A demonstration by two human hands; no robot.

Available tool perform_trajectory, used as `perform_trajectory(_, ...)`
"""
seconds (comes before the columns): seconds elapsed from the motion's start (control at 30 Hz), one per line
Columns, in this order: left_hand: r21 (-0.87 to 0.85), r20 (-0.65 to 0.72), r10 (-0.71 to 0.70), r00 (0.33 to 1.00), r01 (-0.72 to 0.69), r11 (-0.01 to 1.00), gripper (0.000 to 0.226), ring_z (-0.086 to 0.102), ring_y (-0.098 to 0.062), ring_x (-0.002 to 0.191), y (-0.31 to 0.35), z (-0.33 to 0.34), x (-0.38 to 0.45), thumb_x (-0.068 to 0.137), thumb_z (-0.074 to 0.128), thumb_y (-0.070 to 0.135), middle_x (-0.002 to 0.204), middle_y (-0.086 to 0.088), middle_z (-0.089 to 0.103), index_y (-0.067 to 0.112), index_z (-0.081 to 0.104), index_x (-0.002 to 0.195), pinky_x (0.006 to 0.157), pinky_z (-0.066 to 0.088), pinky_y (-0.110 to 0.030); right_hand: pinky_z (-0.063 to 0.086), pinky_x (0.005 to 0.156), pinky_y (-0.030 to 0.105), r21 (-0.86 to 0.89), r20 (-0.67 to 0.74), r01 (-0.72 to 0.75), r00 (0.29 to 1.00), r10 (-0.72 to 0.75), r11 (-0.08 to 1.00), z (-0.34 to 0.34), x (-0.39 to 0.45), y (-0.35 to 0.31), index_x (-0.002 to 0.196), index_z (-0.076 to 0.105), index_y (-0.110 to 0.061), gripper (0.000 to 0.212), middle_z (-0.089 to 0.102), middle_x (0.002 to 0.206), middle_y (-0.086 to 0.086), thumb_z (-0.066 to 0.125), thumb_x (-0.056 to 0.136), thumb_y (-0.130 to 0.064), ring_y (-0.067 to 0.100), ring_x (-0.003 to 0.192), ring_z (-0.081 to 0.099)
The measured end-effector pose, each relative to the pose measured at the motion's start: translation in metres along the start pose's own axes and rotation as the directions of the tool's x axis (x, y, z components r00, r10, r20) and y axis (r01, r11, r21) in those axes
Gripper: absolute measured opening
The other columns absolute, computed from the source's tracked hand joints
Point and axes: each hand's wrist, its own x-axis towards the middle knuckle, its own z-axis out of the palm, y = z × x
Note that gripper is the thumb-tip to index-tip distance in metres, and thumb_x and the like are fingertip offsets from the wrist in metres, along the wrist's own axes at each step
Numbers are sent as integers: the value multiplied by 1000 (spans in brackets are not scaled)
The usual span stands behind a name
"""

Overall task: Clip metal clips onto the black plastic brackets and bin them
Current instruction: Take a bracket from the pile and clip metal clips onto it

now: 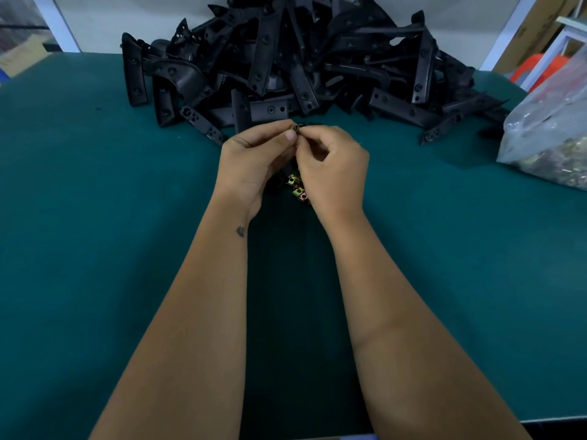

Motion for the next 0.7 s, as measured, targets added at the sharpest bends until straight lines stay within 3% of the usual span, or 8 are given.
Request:
perform_trajectory(0.23, 17, -23, -17, 1000, 18, 1000, 9, 70, -8, 73, 0, 1, -1, 91, 65, 3, 77, 0, 75, 6, 71, 96, 70, 56, -21, 51, 70, 37, -116, 22, 70, 997, -68, 991, 1, -1, 3, 88, 74, -2, 10, 68, 82, 8, 64, 87, -4, 21, 76, 63)
perform_trajectory(0.47, 162, -8, 41, 999, -40, 986, 12, 72, -16, 82, -2, 2, 0, 92, 65, 1, 86, -6, 76, 6, 73, 100, 78, 59, -29, 47, 66, 39, -171, 7, 68, 998, -68, 983, 1, -2, 5, 82, 70, 0, 9, 65, 80, 10, 64, 87, -4, 24, 71, 60)
perform_trajectory(0.7, 306, 4, 117, 993, -113, 945, 12, 71, -16, 79, -4, 1, 1, 89, 70, 3, 87, -7, 77, 6, 76, 98, 73, 58, -26, 46, 66, 34, -162, -22, 64, 997, -68, 985, 0, -3, 4, 81, 69, 2, 8, 65, 81, 11, 63, 85, 0, 23, 71, 60)
